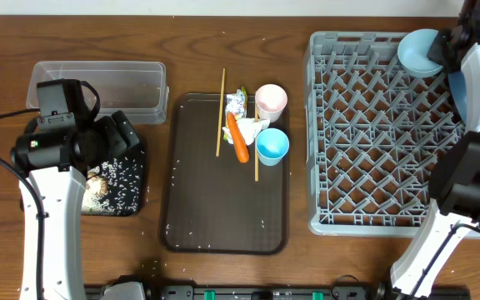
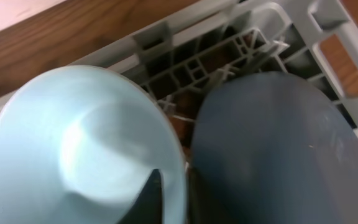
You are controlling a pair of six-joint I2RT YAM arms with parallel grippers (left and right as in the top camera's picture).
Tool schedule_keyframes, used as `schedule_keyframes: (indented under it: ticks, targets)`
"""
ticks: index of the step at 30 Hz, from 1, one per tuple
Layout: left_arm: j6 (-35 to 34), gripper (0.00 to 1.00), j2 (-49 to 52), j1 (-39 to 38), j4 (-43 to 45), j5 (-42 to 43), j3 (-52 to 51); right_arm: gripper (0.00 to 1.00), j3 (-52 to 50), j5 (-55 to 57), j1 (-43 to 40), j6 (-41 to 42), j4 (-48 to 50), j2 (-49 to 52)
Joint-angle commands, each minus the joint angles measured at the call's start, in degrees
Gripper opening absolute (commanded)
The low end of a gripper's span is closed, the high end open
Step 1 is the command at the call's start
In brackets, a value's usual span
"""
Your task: Sort waste into correct bins and load items into the dishwasher rack
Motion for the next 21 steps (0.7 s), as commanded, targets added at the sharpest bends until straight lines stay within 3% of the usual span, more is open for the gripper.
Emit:
schedule_keyframes:
  ticks: [1,10,21]
  targets:
    - [0.5,0.98,-0.5,0.2,-0.1,-0.7,0.7,0.01,-0.6,-1.6,0.1,0.3,-0.2,1.4]
    - [0.5,0.98,-0.5,0.2,-0.1,-0.7,0.7,0.01,-0.5,-1.8,0.3,-1.0,0.0,2.0]
    - [0.5,0.98,-0.5,0.2,-0.1,-0.7,0.7,0.01,-0.1,0.3,0.5,-5.8,-0.1,-8.3]
